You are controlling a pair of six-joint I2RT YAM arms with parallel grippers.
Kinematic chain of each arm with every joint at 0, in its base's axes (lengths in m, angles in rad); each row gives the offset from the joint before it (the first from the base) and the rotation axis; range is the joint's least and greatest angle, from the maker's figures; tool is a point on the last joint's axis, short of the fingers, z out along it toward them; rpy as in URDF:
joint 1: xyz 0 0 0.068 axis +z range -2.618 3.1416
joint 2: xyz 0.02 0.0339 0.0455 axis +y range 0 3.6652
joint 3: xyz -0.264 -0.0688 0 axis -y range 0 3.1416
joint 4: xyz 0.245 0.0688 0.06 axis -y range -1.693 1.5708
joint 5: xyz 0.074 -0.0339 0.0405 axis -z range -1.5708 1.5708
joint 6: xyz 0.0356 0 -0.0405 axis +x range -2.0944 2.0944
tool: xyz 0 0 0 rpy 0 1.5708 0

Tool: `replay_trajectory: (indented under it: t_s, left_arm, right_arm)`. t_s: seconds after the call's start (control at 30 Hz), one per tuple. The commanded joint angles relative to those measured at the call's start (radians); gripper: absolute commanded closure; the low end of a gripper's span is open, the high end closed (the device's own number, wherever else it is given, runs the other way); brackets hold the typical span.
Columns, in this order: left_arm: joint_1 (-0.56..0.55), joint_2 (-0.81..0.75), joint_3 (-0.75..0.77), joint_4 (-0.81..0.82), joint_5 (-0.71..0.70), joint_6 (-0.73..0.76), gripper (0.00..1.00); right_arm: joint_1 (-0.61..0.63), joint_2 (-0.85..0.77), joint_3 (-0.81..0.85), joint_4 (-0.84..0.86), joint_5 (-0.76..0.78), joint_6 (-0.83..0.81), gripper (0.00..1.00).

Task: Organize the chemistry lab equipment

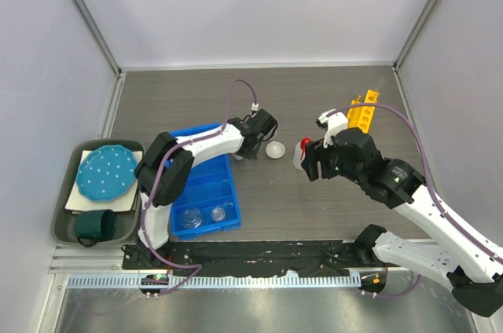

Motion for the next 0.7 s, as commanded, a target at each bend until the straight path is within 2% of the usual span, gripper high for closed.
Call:
replay_trajectory:
  t_s: [0.0, 0.17, 0.27, 0.4, 0.57, 0.67]
  left_arm:
    - [-0.005, -0.053, 0.012, 0.007, -0.028, 0.002, 1.0]
    - [-0.04, -0.116, 0.107, -0.105, -0.083, 0.005, 1.0]
    - [-0.06, -0.142, 0.214, -0.237, -0.129, -0.053, 1.0]
    - [-0.066, -0.21, 0.28, -0.381, -0.175, -0.161, 1.0]
    - [-0.066, -0.366, 0.224, -0.495, -0.197, -0.352, 1.0]
    - [-0.068, -0.437, 0.114, -0.515, -0.184, -0.463, 1.0]
  right_arm:
    - [-0.002, -0.018, 0.004, 0.038, -0.021, 0.006, 0.3]
    - [0.0, -0.019, 0.007, 0.043, -0.042, 0.026, 0.31]
    - [0.0, -0.022, 0.01, 0.04, -0.055, 0.032, 0.32]
    - [-0.002, -0.025, 0.027, 0.018, -0.044, 0.027, 0.33]
    - [0.0, -0.024, 0.041, 0.006, -0.068, 0.027, 0.33]
    - [0.001, -0.022, 0.047, 0.004, -0.077, 0.03, 0.34]
